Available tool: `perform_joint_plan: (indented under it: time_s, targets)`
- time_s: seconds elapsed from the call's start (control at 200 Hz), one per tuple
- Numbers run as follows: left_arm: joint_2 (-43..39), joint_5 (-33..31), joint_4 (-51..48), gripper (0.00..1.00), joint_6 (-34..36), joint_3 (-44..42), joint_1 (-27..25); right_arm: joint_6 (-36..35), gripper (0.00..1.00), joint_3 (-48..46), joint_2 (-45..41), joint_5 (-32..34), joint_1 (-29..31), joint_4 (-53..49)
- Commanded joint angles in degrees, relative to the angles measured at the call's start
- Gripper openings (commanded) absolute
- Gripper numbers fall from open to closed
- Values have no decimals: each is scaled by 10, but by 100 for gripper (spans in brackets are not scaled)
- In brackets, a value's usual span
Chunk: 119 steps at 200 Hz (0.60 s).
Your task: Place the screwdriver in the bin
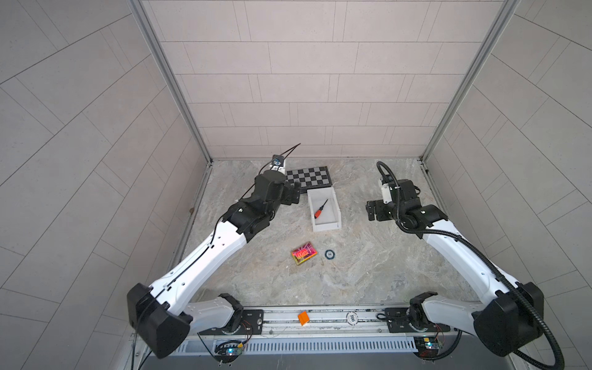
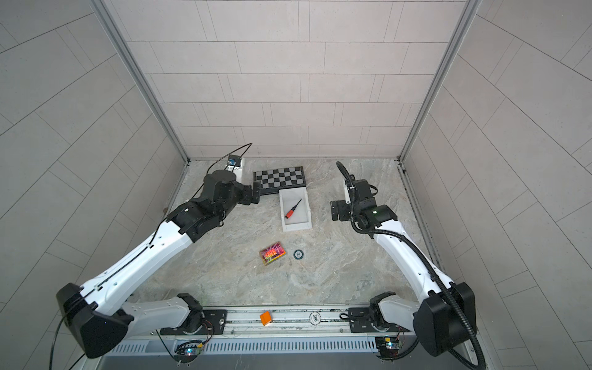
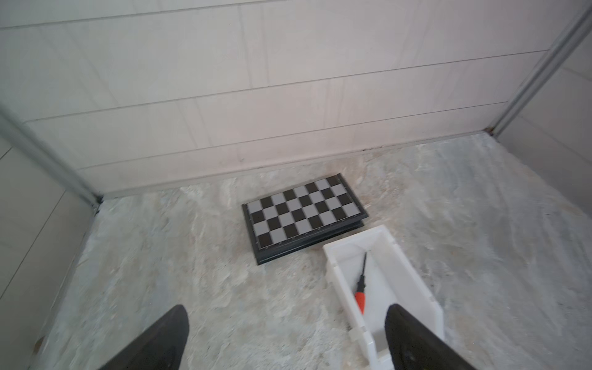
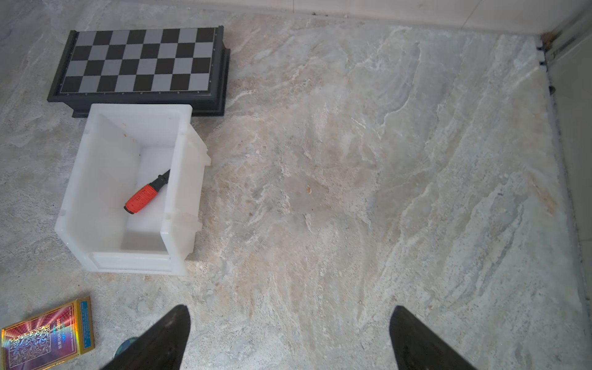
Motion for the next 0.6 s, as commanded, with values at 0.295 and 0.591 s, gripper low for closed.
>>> perform_joint_plan:
  time_s: [0.295,0.591]
  targets:
    - [-205,-113,332,99,72,-370,116,-71,99,-153,-23,96,37,330]
    - [-132,-159,503,99,65,-495,170,-132,99,-315,-16,177,-36,520]
